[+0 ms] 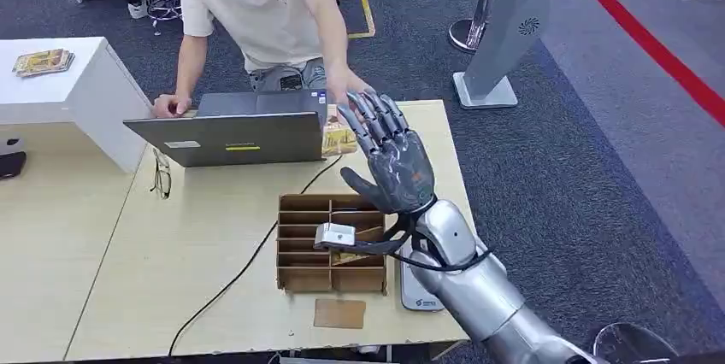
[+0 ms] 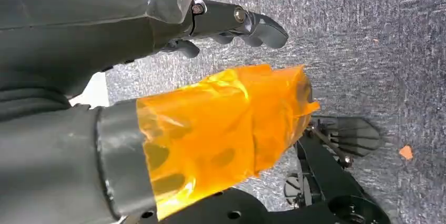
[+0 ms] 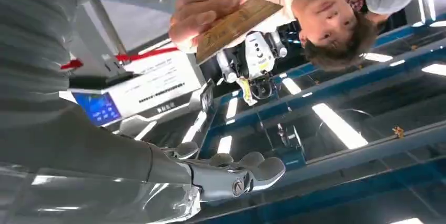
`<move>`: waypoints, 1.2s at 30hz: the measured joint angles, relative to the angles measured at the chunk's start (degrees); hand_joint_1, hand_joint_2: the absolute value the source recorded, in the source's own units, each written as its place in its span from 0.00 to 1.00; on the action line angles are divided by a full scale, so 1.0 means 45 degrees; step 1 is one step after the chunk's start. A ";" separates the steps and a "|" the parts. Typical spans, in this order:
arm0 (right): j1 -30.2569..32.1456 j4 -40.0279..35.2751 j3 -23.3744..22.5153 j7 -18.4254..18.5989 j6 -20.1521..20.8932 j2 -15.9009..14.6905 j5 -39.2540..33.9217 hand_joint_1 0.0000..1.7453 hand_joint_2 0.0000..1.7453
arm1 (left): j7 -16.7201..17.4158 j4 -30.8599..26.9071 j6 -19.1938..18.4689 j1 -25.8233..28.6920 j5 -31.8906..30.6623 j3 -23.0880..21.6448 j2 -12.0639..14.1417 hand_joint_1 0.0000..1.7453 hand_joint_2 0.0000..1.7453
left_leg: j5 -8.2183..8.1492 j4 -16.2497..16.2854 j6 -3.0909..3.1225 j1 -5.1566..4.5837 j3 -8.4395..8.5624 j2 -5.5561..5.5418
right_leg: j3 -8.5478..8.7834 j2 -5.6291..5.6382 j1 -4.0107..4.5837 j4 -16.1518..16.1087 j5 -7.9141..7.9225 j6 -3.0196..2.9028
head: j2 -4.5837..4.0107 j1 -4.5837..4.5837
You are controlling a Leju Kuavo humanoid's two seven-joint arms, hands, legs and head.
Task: Pass the card to the sensor for recognition and then transmit it.
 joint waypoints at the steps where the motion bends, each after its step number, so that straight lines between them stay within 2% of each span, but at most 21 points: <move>1: -0.0067 0.0126 0.0034 0.0048 -0.0009 -0.0015 0.0068 0.00 1.00 | 0.0000 0.0049 0.0005 -0.0020 -0.0005 -0.0029 0.0024 0.00 0.00 | 0.0000 0.0000 0.0000 0.0000 0.0000 0.0000 | 0.0000 0.0000 0.0000 0.0000 0.0000 0.0000 | 0.0000 0.0000; 2: -0.0118 0.0214 0.0058 0.0073 -0.0019 -0.0019 0.0077 0.04 1.00 | 0.0000 0.0068 0.0005 -0.0038 -0.0005 -0.0044 0.0039 0.00 0.00 | 0.0000 0.0000 0.0000 0.0000 0.0000 0.0000 | 0.0000 0.0000 0.0000 0.0000 0.0000 0.0000 | 0.0000 0.0000; 3: -0.0163 0.0286 0.0092 0.0107 -0.0034 -0.0029 0.0077 0.56 1.00 | 0.0000 0.0083 0.0005 -0.0052 -0.0010 -0.0053 0.0053 0.00 0.00 | 0.0000 0.0000 0.0000 0.0000 0.0000 0.0000 | 0.0000 0.0000 0.0000 0.0000 0.0000 0.0000 | 0.0000 0.0000; 4: -0.0213 0.0374 0.0126 0.0150 -0.0048 -0.0034 0.0092 0.87 1.00 | 0.0000 0.0097 0.0005 -0.0061 -0.0029 -0.0063 0.0068 0.00 0.00 | 0.0000 0.0000 0.0000 0.0000 0.0001 0.0000 | 0.0000 0.0000 0.0000 0.0000 0.0000 0.0000 | 0.0000 0.0000; 5: -0.0247 0.0451 0.0150 0.0164 -0.0073 -0.0034 0.0097 1.00 1.00 | 0.0005 0.0126 0.0005 -0.0074 -0.0039 -0.0077 0.0083 0.00 0.00 | 0.0000 0.0000 0.0000 0.0000 0.0001 0.0000 | 0.0000 0.0000 0.0000 0.0000 0.0000 0.0000 | 0.0000 -0.0005; 30: -0.0051 0.0869 0.0233 0.0461 -0.0204 -0.0121 0.0238 1.00 1.00 | 0.0146 0.0262 0.0194 -0.0066 -0.0151 -0.0345 0.0155 0.00 0.00 | 0.0000 0.0000 0.0000 0.0000 0.0001 0.0001 | -0.0001 0.0001 0.0000 0.0000 0.0000 0.0000 | 0.0000 -0.0005; 36: 0.0125 0.0679 0.0170 0.0403 -0.0160 -0.0126 -0.0604 1.00 1.00 | 0.0136 0.0262 0.0185 -0.0065 -0.0131 -0.0355 0.0150 0.00 0.00 | 0.0000 0.0000 0.0000 0.0000 0.0001 0.0001 | -0.0001 0.0001 0.0000 0.0000 0.0000 0.0000 | 0.0000 0.0000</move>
